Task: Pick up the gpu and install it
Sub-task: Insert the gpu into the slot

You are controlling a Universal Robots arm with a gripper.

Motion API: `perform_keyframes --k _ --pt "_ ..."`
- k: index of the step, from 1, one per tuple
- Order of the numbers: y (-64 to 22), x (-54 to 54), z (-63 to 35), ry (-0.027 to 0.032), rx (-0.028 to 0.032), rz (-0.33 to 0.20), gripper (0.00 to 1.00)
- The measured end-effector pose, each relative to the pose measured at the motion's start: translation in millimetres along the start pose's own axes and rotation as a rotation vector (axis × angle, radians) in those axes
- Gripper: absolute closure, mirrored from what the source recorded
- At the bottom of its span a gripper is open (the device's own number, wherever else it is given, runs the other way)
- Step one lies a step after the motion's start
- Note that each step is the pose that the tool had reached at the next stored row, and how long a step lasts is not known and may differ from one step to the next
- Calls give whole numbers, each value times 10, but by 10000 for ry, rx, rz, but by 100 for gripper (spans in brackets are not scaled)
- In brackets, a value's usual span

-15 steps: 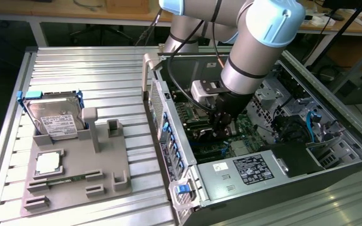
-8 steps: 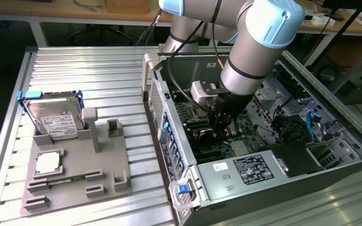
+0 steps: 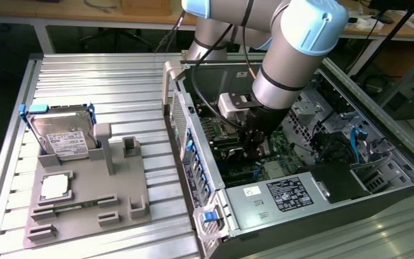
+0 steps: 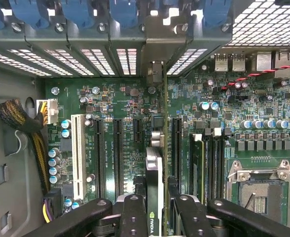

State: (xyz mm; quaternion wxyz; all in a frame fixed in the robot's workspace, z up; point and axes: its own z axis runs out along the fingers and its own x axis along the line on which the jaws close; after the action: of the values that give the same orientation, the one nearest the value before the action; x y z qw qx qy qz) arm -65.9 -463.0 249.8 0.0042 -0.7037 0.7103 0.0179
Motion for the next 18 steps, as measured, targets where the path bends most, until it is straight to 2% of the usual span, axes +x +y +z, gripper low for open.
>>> perform_keyframes --k 18 --pt "1 0 -12 -2 -1 0 73"
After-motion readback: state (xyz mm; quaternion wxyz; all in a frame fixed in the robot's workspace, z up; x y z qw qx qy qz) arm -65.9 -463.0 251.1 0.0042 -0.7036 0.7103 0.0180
